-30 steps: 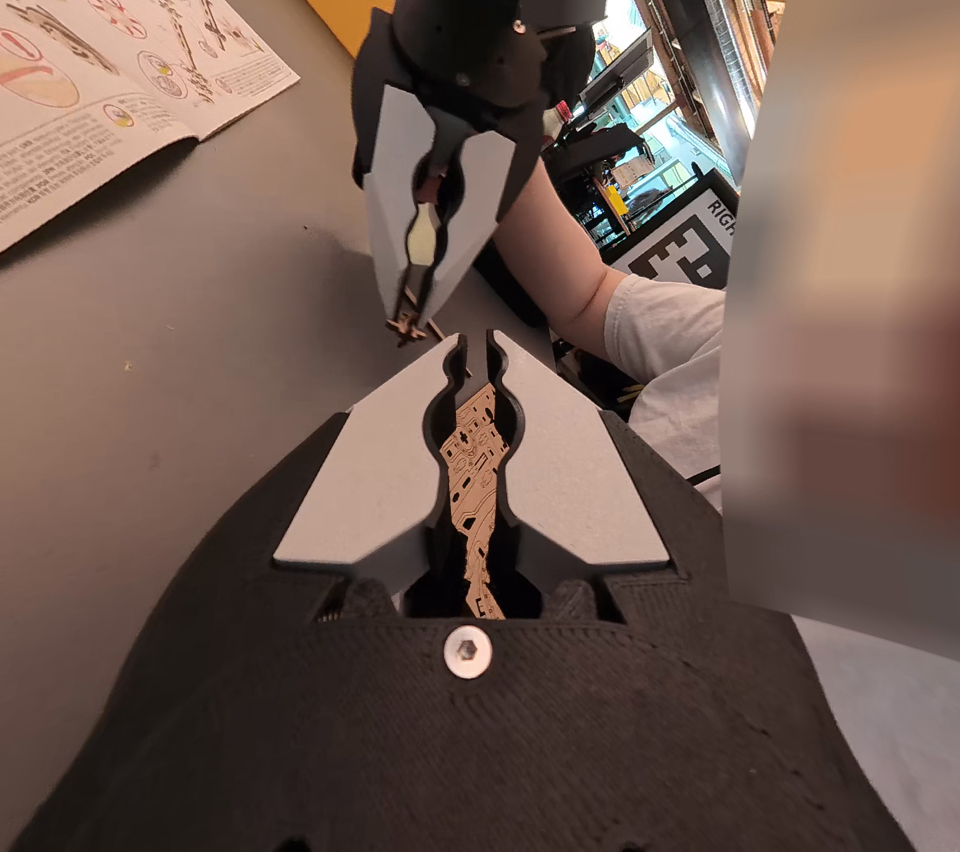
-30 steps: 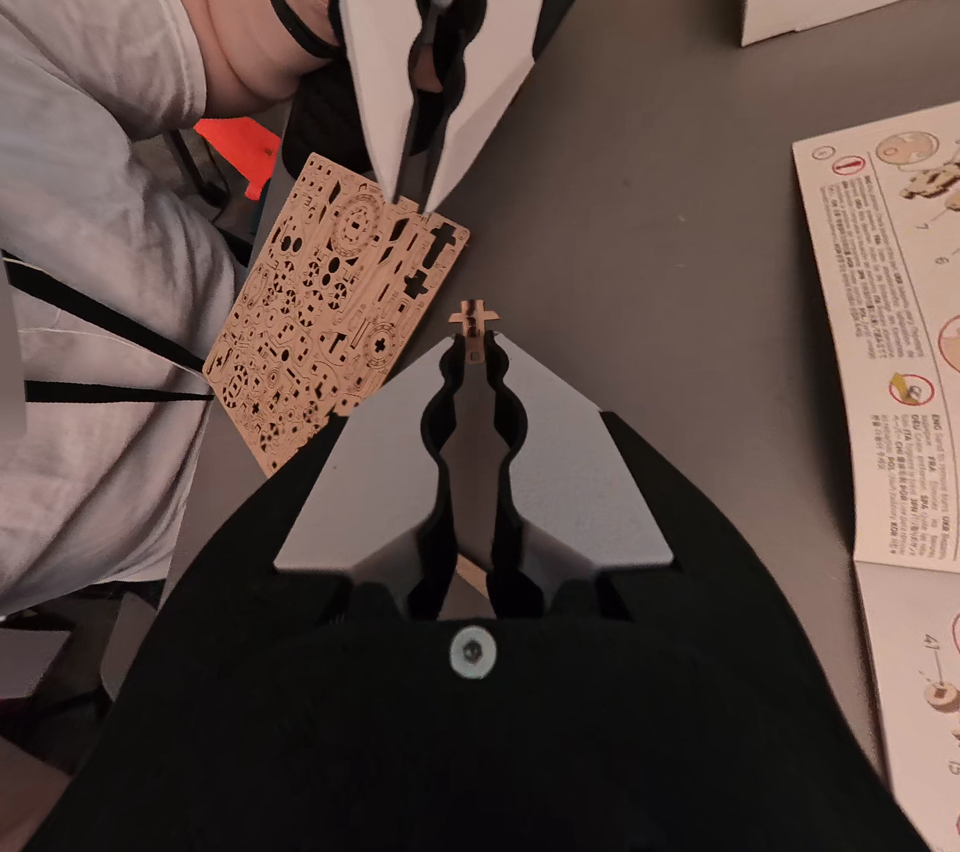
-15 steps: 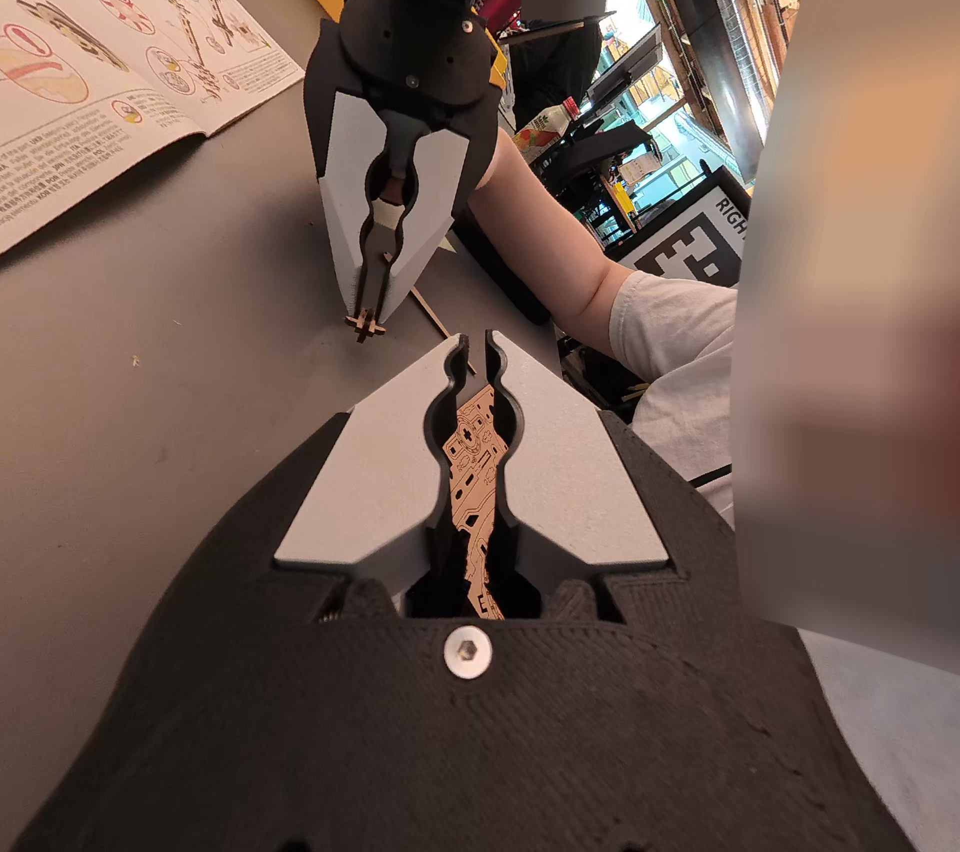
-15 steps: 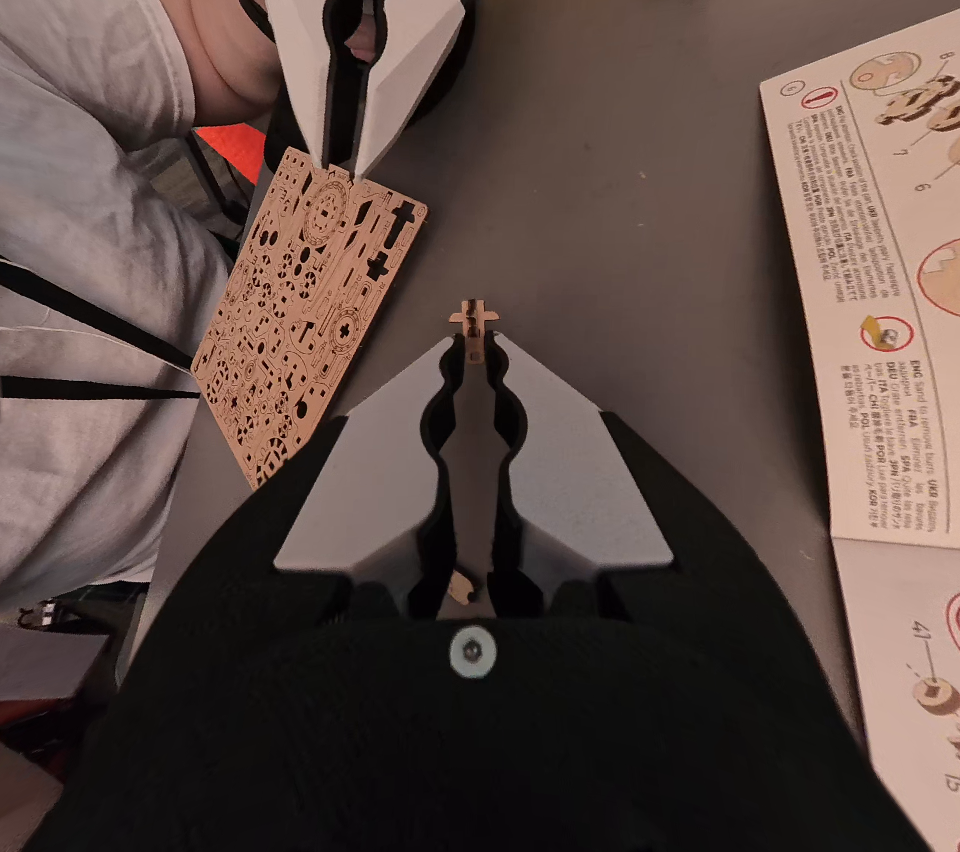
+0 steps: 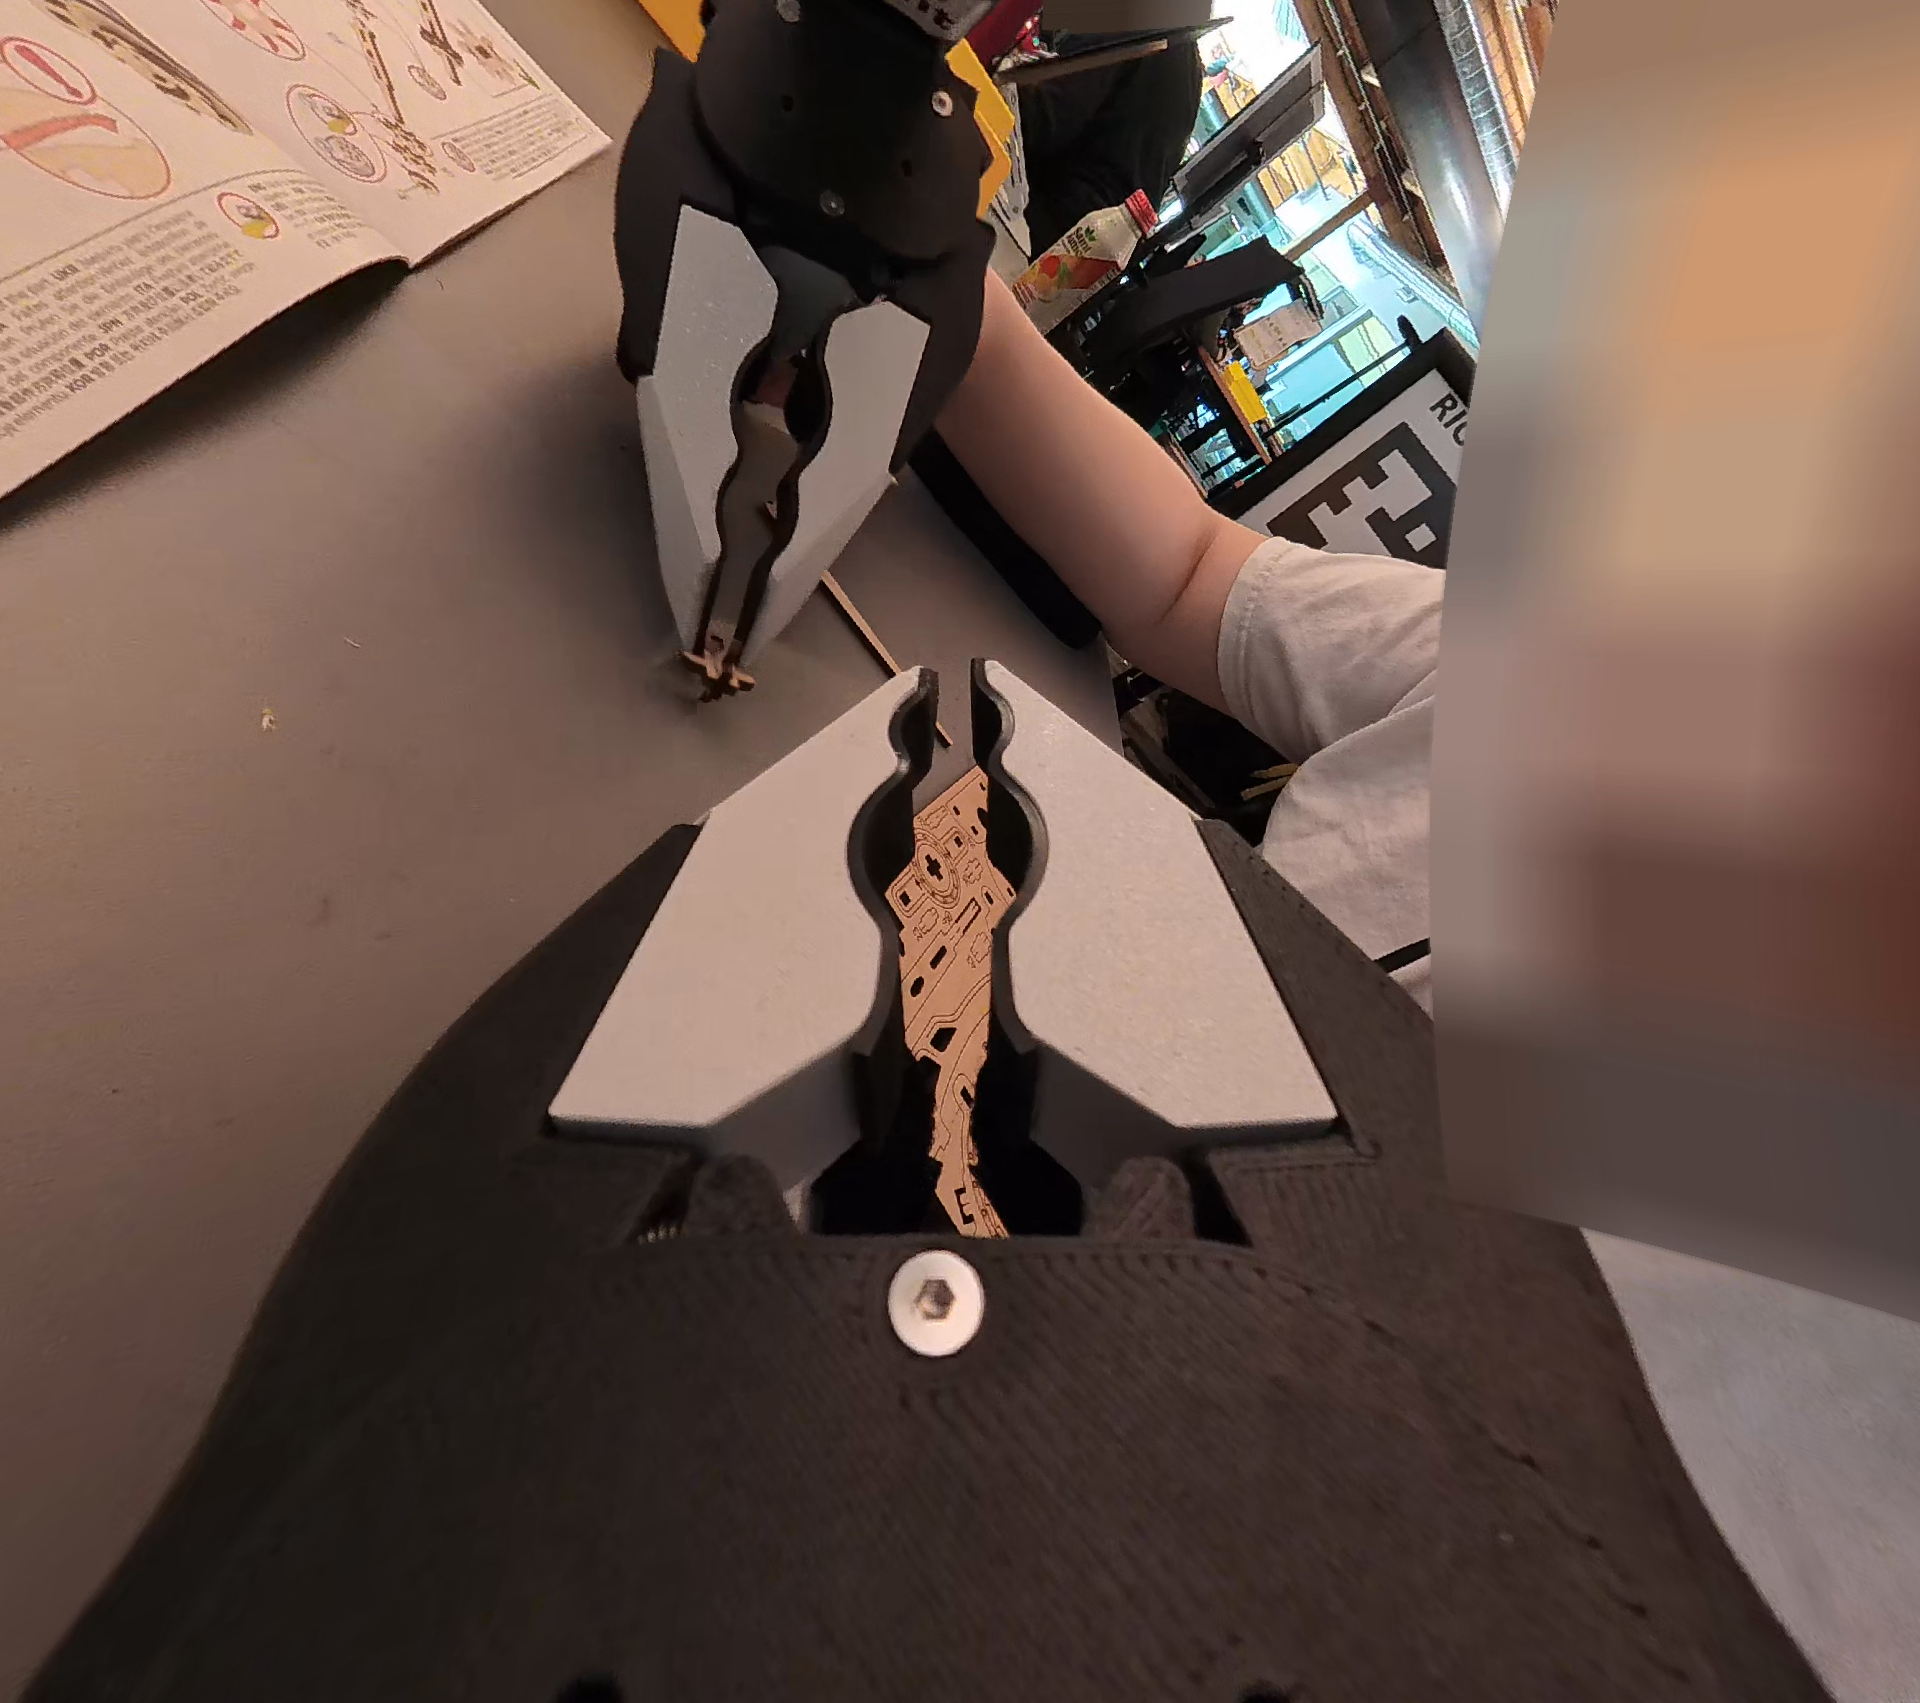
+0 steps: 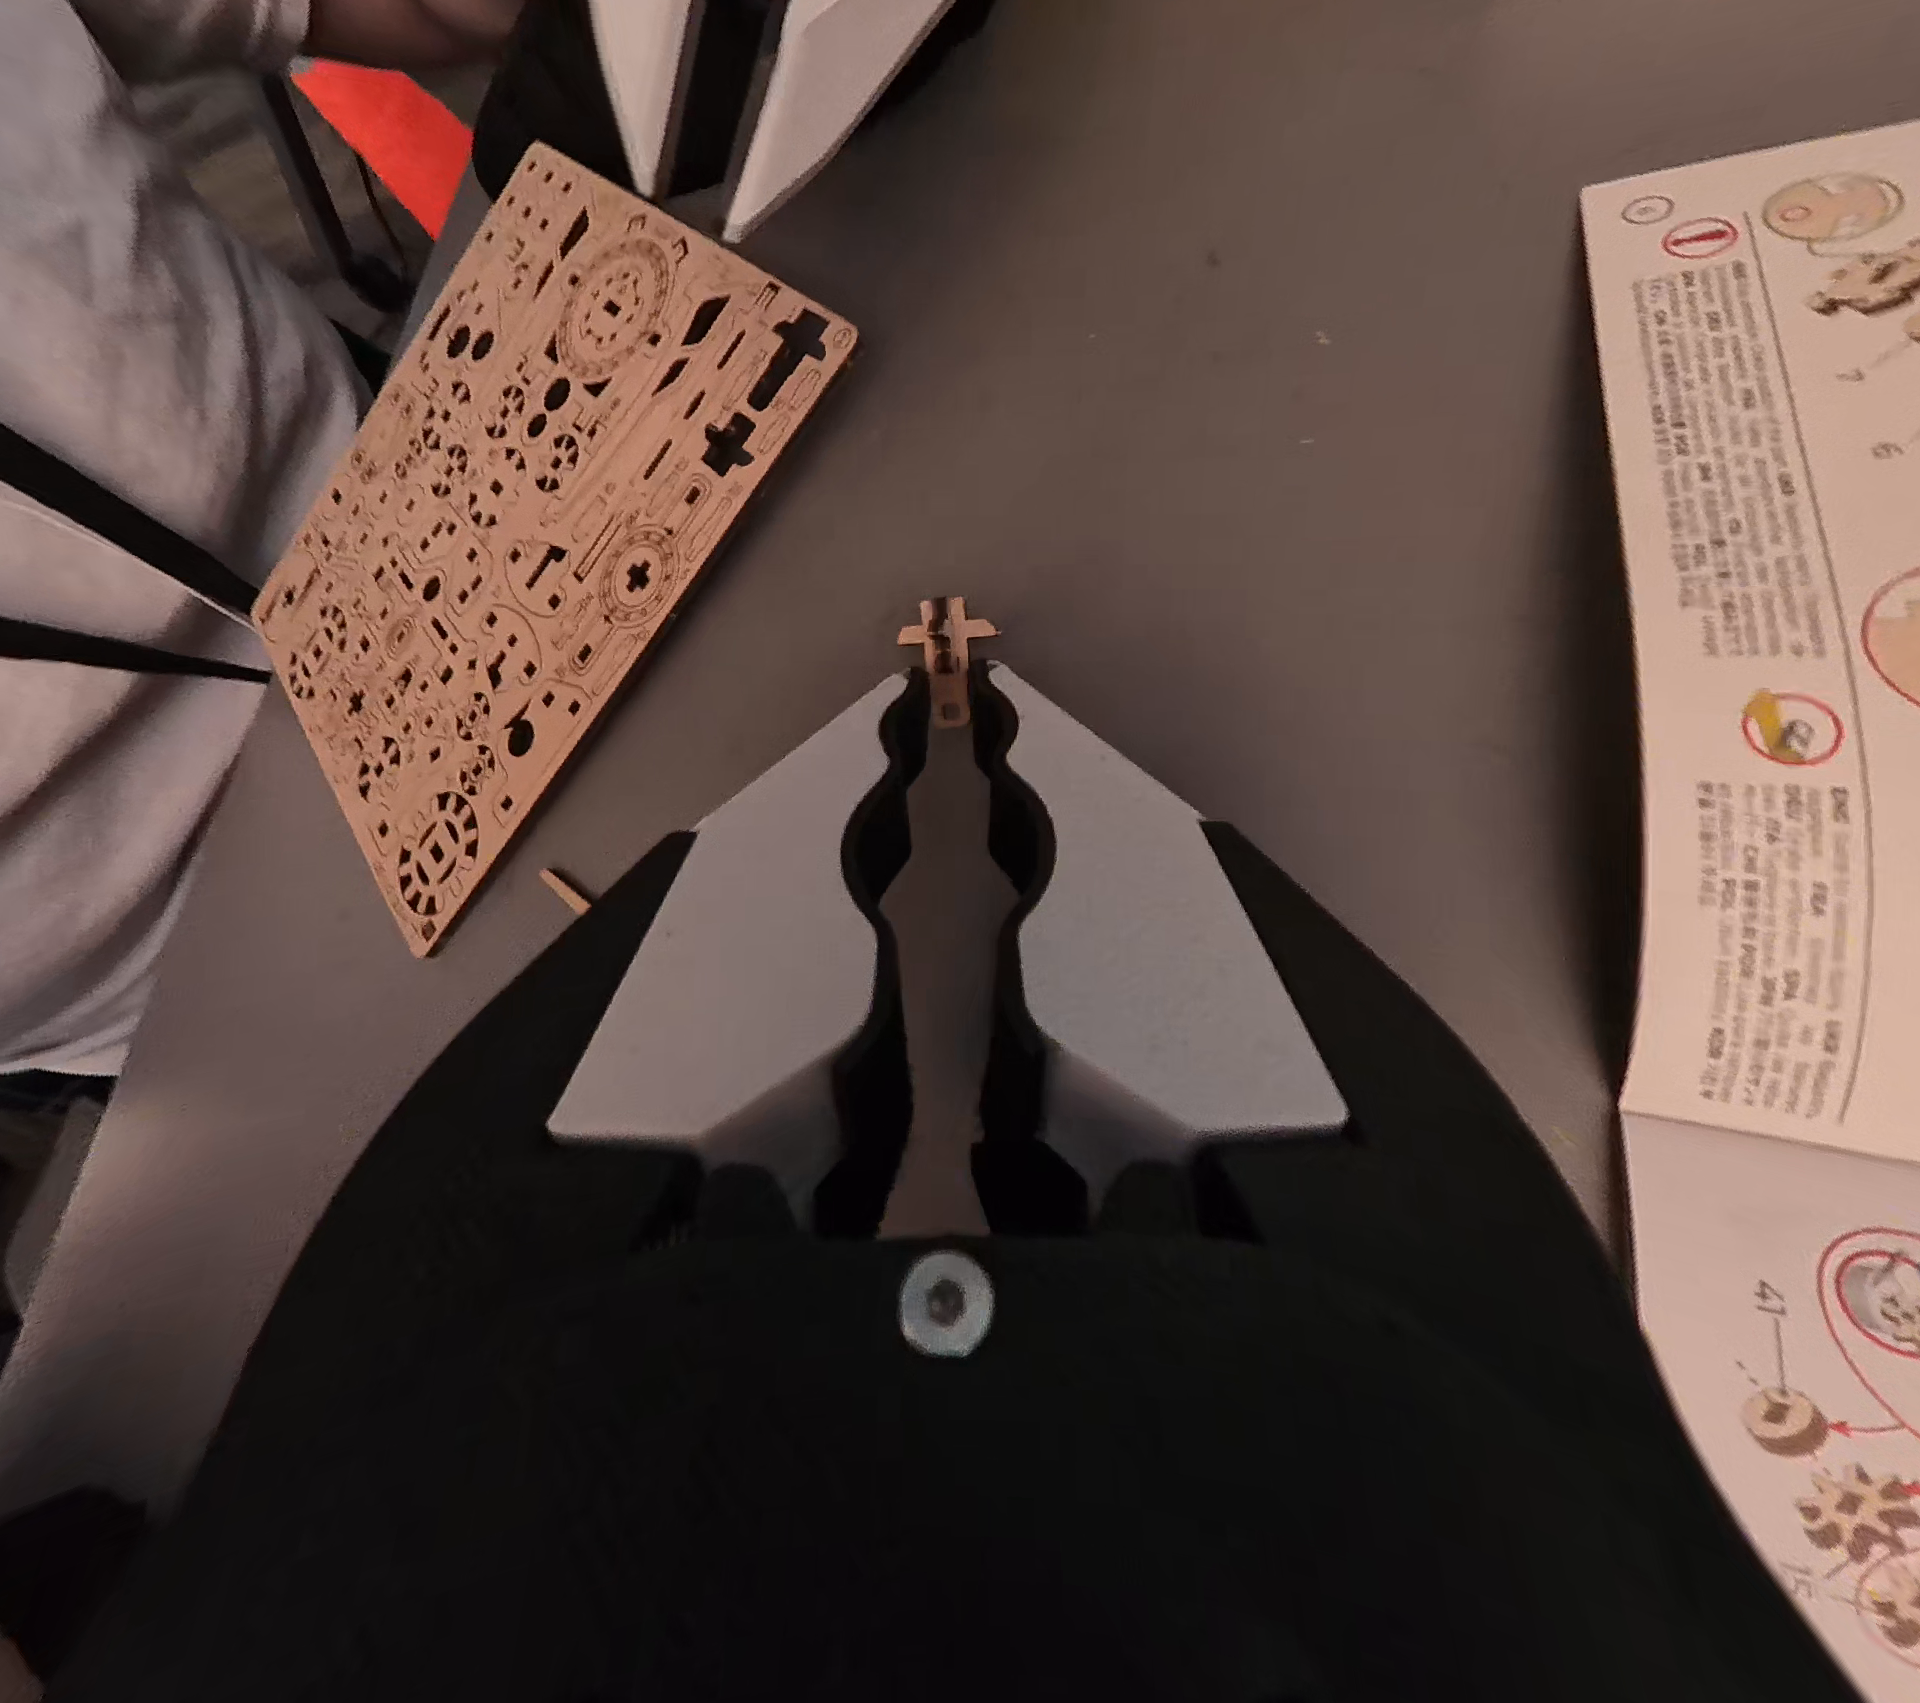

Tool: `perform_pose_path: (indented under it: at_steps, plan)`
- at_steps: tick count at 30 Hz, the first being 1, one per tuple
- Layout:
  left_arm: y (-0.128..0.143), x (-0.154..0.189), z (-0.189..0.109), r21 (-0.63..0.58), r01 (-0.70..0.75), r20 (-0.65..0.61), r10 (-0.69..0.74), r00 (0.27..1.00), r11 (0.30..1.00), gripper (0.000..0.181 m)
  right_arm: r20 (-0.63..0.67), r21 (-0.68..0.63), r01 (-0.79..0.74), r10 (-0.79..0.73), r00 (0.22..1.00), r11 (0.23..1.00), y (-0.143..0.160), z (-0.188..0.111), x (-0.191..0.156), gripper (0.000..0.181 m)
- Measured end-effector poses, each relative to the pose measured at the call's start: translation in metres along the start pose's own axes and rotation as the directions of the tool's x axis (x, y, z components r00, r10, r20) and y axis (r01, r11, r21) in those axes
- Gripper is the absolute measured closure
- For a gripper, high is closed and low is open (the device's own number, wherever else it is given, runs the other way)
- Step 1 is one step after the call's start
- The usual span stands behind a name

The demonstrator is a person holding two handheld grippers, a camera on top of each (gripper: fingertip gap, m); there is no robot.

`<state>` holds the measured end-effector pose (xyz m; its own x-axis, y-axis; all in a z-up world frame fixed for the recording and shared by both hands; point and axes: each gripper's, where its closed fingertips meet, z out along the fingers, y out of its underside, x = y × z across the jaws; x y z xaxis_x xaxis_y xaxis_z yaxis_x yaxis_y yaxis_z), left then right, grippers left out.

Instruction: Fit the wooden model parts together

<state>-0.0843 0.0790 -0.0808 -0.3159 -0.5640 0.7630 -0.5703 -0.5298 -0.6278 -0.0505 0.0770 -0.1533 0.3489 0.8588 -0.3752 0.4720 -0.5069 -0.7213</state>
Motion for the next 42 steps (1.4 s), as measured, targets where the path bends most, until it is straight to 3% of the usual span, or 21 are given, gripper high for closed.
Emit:
perform_pose_path:
  at_steps: [18, 24, 26, 28, 29, 34, 42]
  plan:
    - [0.0, 0.0, -0.002, -0.007, 0.006, 0.002, -0.006, 1.0, 1.0, 0.177, -0.093, -0.015, 0.084, -0.085, 0.992, 0.996, 0.0, -0.009, 0.007, 0.157]
    - [0.009, -0.006, -0.01, -0.095, 0.029, 0.056, -0.024, 0.998, 0.995, 0.176, -0.169, 0.154, 0.155, -0.129, 0.977, 0.976, -0.042, -0.039, -0.006, 0.157]
    - [0.018, -0.013, -0.013, -0.16, 0.038, 0.102, -0.022, 0.995, 0.986, 0.175, -0.093, 0.197, 0.131, -0.115, 0.989, 0.972, -0.053, -0.042, -0.027, 0.157]
    - [0.024, -0.018, -0.018, -0.207, 0.05, 0.136, -0.022, 0.99, 0.977, 0.181, 0.106, 0.143, 0.029, -0.045, 0.993, 0.989, -0.049, -0.034, -0.059, 0.154]
    - [0.024, -0.02, -0.02, -0.212, 0.047, 0.154, -0.015, 0.988, 0.976, 0.181, 0.142, 0.086, -0.008, -0.004, 0.99, 0.996, -0.044, -0.028, -0.066, 0.151]
    - [0.038, -0.023, -0.03, -0.309, 0.072, 0.22, -0.002, 0.975, 0.948, 0.169, 0.063, -0.211, -0.033, 0.048, 0.997, 0.977, -0.006, 0.011, -0.061, 0.145]
    - [0.06, -0.024, -0.028, -0.4, 0.144, 0.222, -0.057, 0.973, 0.905, 0.164, 0.128, -0.263, -0.137, 0.175, 0.976, 0.955, -0.001, 0.025, -0.068, 0.147]
